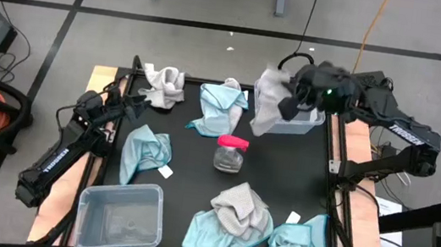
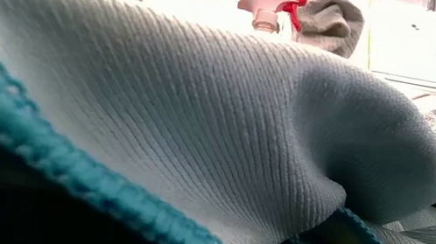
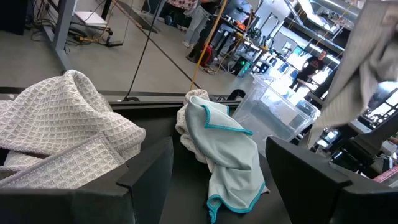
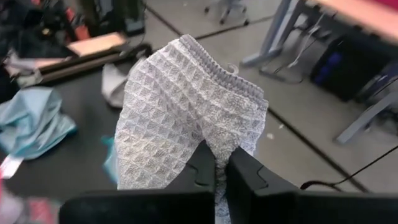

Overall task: Sort microfiber towel by color & place in baskets
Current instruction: Put the gray towel into the top transparent bin

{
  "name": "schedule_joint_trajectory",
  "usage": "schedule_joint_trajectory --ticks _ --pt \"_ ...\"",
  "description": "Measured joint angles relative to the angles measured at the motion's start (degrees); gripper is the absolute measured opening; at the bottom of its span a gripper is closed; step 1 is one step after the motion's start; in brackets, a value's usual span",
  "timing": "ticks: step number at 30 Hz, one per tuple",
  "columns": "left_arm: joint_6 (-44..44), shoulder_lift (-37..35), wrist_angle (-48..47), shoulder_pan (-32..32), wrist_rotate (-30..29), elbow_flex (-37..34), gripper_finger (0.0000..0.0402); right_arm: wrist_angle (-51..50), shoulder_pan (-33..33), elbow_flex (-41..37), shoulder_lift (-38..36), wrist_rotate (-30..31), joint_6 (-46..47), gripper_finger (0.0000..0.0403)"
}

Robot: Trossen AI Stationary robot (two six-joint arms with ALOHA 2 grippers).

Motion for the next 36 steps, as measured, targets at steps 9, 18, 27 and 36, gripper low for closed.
schedule_joint_trajectory --ticks 9,18,27,36 --pt "0.00 0.02 0.00 -0.01 0.00 0.00 0.0262 5.08 -7.40 4.41 0.00 -0.44 -7.86 0.0000" --pt "0.00 0.00 0.00 -0.01 0.00 0.00 0.0262 7.52 -12.49 5.68 0.12 -2.15 -11.64 0.0000" --pt "0.01 0.01 0.00 0.01 0.00 0.00 0.0262 0.52 -16.05 5.68 2.79 -2.68 -11.21 0.0000" --pt "0.00 0.00 0.00 0.01 0.00 0.00 0.0262 -7.99 -18.54 5.66 8.18 -3.87 -10.59 0.0000"
